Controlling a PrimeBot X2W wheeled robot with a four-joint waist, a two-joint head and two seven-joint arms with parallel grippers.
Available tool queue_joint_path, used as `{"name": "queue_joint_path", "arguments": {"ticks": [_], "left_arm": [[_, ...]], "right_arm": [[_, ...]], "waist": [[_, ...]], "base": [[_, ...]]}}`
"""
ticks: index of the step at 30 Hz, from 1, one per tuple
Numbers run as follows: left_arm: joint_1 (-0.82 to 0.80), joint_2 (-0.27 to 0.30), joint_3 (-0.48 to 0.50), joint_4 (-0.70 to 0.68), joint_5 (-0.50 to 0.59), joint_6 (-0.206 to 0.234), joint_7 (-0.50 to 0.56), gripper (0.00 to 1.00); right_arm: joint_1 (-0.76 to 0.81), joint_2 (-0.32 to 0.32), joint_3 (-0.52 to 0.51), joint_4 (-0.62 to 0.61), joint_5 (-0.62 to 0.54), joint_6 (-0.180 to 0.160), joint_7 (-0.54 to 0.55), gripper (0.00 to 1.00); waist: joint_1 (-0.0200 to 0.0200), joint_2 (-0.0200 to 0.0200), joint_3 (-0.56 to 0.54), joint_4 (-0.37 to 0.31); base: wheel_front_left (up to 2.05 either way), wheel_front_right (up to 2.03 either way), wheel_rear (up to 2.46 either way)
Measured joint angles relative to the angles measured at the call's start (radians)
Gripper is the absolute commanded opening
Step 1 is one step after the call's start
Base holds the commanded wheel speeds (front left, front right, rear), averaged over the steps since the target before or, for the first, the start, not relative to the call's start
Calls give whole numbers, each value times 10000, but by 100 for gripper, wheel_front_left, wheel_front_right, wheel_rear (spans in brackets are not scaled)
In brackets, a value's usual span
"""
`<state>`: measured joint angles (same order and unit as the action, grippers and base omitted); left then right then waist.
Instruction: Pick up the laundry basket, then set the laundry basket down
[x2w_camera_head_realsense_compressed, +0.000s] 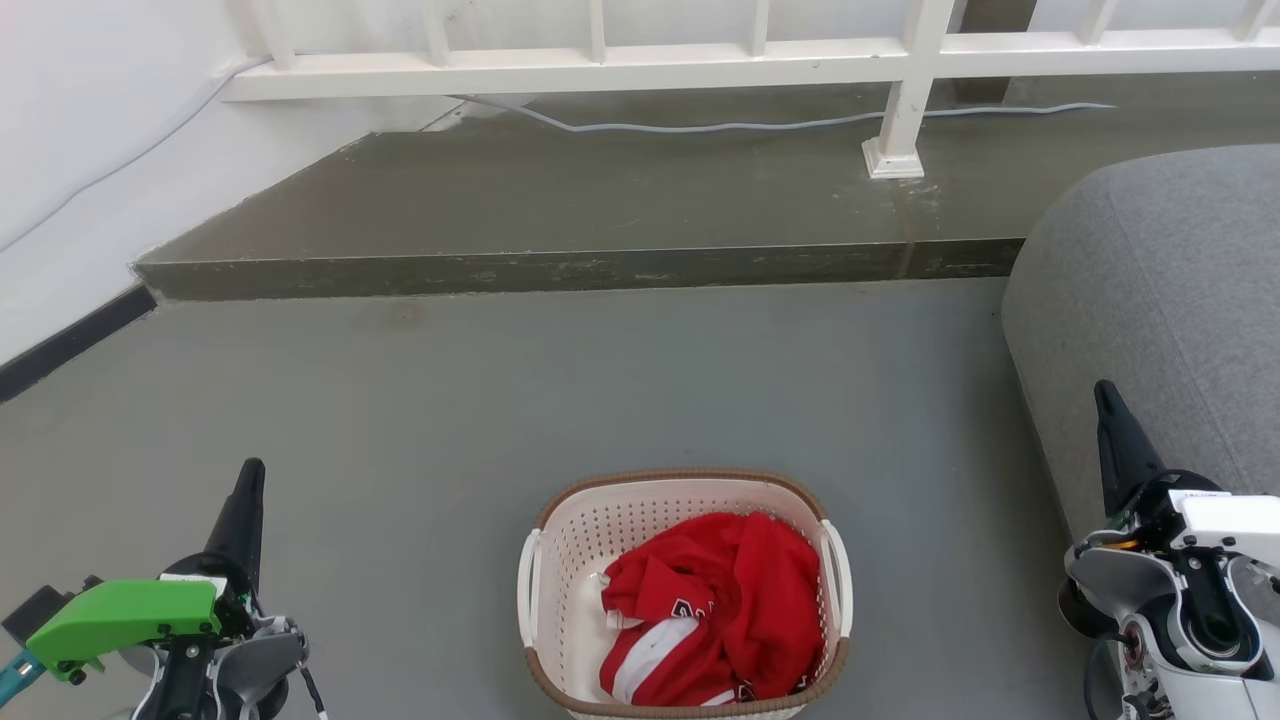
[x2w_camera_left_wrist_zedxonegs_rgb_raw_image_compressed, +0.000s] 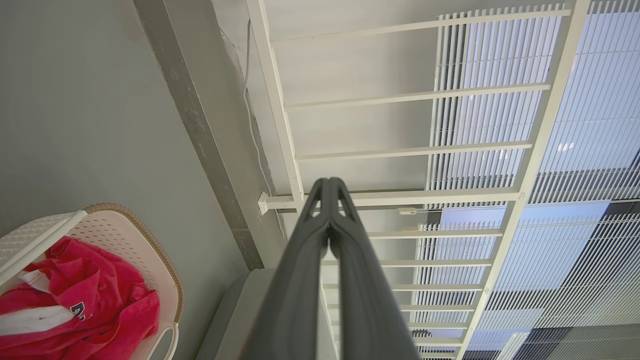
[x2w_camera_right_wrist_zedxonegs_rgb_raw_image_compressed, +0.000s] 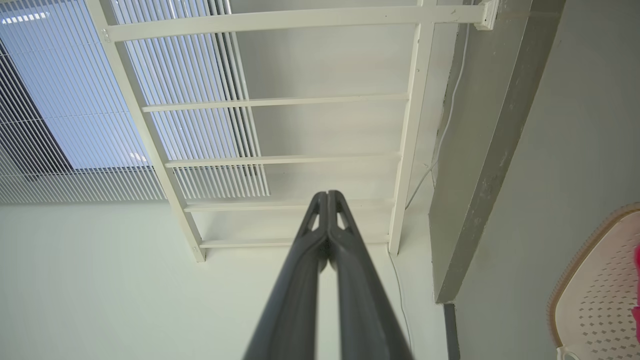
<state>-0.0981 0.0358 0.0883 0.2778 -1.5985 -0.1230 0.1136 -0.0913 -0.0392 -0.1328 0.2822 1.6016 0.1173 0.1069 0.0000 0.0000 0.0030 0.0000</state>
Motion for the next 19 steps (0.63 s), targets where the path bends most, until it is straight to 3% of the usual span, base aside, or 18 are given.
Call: {"name": "queue_joint_path", "arguments": {"ticks": [19], "left_arm": [[0,0,0,-2,0,0,0,0]], "right_arm": [[0,0,0,-2,0,0,0,0]], "waist": [[0,0,0,0]], "base": [[0,0,0]]}}
